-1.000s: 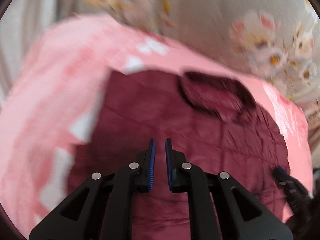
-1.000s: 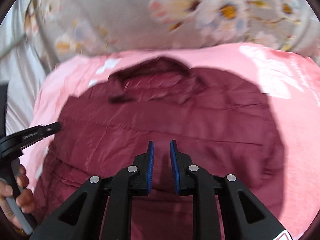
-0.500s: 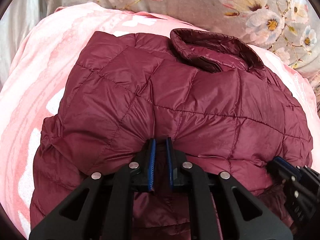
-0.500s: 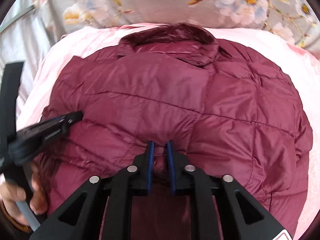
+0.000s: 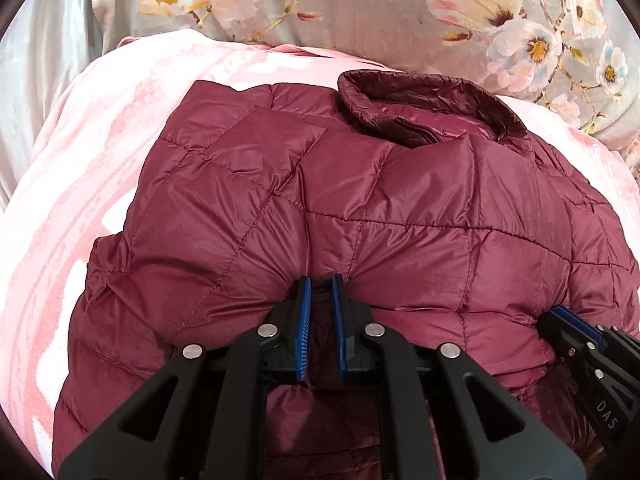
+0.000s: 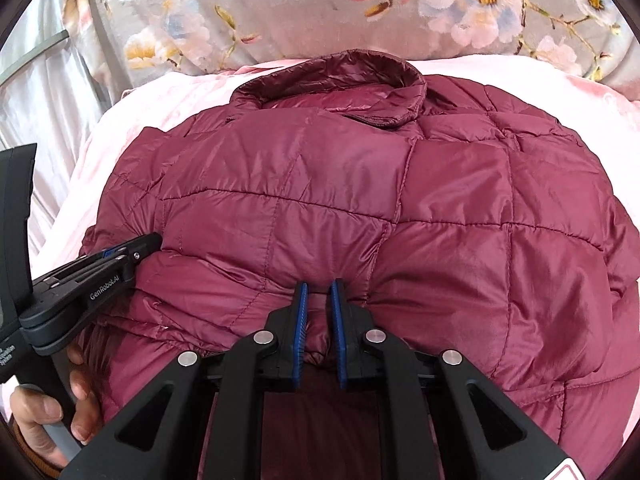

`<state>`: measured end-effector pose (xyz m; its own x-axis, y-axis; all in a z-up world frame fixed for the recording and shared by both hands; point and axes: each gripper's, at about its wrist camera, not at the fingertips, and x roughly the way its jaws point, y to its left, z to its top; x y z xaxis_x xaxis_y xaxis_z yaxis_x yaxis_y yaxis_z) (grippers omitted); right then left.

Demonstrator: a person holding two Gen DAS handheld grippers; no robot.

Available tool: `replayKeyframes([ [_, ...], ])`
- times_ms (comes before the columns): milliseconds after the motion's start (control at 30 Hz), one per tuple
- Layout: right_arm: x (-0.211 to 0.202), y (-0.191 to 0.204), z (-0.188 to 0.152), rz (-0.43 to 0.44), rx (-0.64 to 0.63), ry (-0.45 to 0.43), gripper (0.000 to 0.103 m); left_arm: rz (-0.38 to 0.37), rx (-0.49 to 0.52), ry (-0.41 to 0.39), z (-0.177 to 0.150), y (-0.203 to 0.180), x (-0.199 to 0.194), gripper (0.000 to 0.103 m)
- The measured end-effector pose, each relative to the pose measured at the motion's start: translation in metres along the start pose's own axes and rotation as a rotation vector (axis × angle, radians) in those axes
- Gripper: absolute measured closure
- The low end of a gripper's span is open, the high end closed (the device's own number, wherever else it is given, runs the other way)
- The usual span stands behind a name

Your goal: Fold large clothes

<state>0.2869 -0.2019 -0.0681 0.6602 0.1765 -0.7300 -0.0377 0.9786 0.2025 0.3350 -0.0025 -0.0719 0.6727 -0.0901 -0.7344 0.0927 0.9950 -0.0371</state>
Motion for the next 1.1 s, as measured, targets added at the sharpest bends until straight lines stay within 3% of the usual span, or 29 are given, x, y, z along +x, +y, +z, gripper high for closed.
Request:
replayKeyframes([
  [367,-0.001,-0.005,-0.001,0.033,0.033,-0.005,0.093,0.01,0.01,-0.006,0.0,-0.002,0.0,0.093],
  [500,-0.006,-0.012,0.0,0.071,0.078,-0.004,0.093,-0.055,-0.038,-0.005,0.002,0.007,-0.003,0.092],
  [633,-0.031,-0.031,0.011,0.103,0.158,-0.024,0.078,-0.142,-0.078,0.021,0.018,0.019,-0.017,0.073],
  [767,-0.044,-0.047,0.056,0.112,0.19,-0.071,0.061,-0.234,-0.143,-0.001,0.068,0.023,-0.026,0.052],
  [867,-0.027,-0.055,0.09,0.127,0.237,-0.077,0.06,-0.291,-0.216,0.03,0.108,0.017,-0.003,0.049],
  [967,0.006,-0.067,0.111,0.139,0.327,-0.039,0.06,-0.379,-0.306,0.128,0.132,0.009,0.039,0.049],
  [1067,0.041,-0.08,0.116,0.161,0.441,0.016,0.06,-0.415,-0.4,0.197,0.134,0.008,0.076,0.05],
  [1100,0.05,-0.082,0.115,0.171,0.462,0.034,0.066,-0.421,-0.428,0.208,0.131,0.01,0.084,0.052],
])
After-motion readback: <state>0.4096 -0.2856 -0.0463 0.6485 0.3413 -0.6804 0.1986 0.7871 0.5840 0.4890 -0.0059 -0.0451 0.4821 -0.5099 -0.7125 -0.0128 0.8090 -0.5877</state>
